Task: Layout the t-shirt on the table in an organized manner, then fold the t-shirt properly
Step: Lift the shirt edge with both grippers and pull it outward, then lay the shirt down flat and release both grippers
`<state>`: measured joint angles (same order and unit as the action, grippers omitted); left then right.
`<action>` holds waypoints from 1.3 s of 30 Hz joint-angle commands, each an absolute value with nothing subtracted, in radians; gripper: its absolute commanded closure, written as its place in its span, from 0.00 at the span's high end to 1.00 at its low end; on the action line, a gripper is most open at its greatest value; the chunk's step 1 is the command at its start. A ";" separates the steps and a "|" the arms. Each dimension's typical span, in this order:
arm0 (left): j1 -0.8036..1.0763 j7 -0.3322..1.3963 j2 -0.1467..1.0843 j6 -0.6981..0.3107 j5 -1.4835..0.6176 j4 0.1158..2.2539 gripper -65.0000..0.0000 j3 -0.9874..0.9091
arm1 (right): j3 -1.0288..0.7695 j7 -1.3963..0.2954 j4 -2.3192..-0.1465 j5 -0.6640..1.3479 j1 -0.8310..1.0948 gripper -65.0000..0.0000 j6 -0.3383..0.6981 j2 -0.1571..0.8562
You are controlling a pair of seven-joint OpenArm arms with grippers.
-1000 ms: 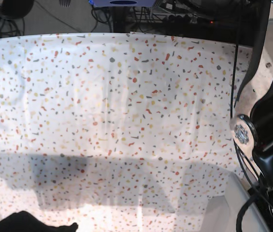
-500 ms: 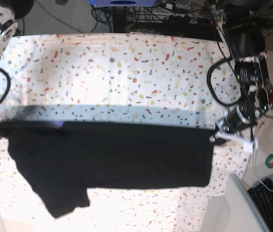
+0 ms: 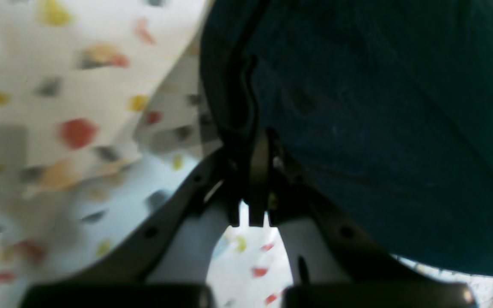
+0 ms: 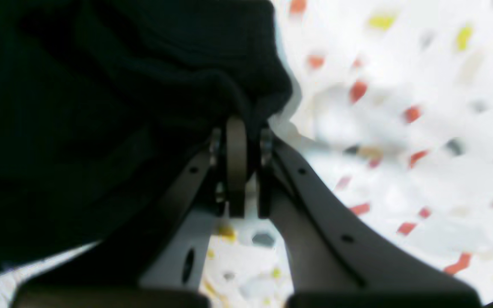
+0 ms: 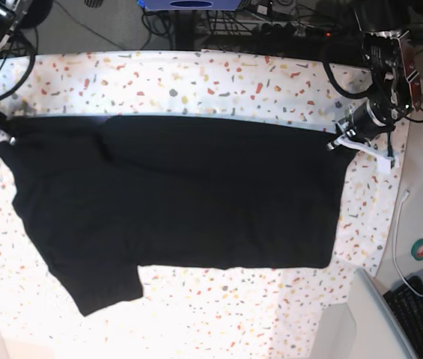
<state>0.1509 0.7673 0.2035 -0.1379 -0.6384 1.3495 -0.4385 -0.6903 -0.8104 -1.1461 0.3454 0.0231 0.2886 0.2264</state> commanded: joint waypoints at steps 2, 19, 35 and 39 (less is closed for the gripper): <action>0.176 0.736 0.222 -0.136 -0.641 1.414 0.00 -0.455 | -0.725 -0.831 -1.168 0.337 0.024 0.00 0.323 0.257; 0.375 0.736 0.216 -0.136 -0.645 1.457 0.00 -0.541 | -0.785 -0.918 -1.343 0.335 0.180 0.00 0.392 0.193; 0.394 0.743 0.214 -0.136 -0.645 1.457 0.00 -0.607 | -0.792 -0.961 -1.397 0.334 0.225 0.00 0.392 0.157; 0.395 0.746 0.214 -0.136 -0.645 1.457 0.00 -0.615 | -0.792 -0.969 -1.466 0.332 0.231 0.00 0.367 0.133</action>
